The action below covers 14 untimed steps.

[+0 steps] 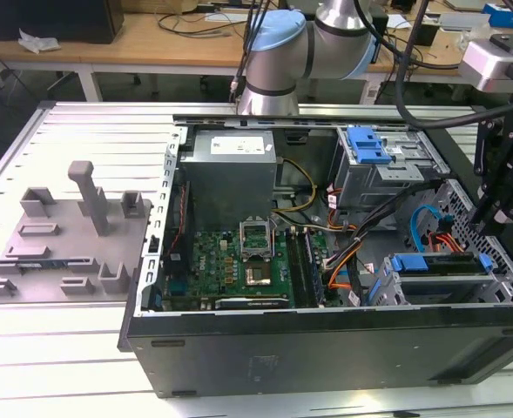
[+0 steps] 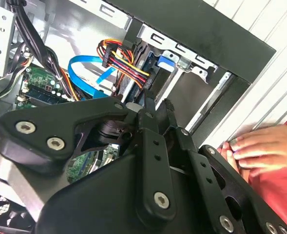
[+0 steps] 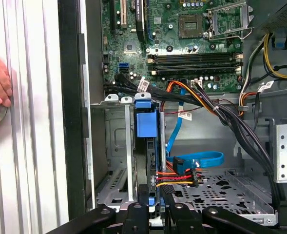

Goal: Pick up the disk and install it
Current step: 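Insert the second disk wire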

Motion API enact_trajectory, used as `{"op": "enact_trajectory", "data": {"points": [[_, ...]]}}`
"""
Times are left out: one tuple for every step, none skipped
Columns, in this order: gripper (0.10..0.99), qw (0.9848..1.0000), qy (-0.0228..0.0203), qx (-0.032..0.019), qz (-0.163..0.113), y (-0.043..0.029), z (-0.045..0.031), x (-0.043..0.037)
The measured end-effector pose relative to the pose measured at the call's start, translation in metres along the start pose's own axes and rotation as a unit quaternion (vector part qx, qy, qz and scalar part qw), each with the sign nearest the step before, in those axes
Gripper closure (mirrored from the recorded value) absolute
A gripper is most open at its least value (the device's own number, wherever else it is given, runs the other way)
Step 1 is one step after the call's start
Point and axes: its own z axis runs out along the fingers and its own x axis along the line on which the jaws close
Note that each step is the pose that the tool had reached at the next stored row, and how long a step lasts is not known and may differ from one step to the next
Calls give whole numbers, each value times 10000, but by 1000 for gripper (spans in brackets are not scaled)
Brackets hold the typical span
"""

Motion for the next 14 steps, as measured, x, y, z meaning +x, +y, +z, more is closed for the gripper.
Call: {"op": "enact_trajectory", "data": {"points": [[847,10000,0,0,0,0,0,0],[847,10000,0,0,0,0,0,0],[847,10000,0,0,0,0,0,0],[847,10000,4,0,-1,-2,-1,-3],[847,10000,15,0,-1,-7,-2,-13],[847,10000,54,2,-1,-18,-6,-75],[847,9999,101,4,-1,-37,-10,-157],[847,9999,158,7,-1,-37,-3,-236],[847,9998,183,8,-2,-36,4,-264],[839,9998,200,9,-2,-35,9,-282],[773,9998,216,10,-3,-34,11,-302],[773,9998,221,10,-3,-33,14,-315],[773,9998,221,10,-3,-32,16,-328],[773,9998,223,10,-2,-31,19,-344]]}}
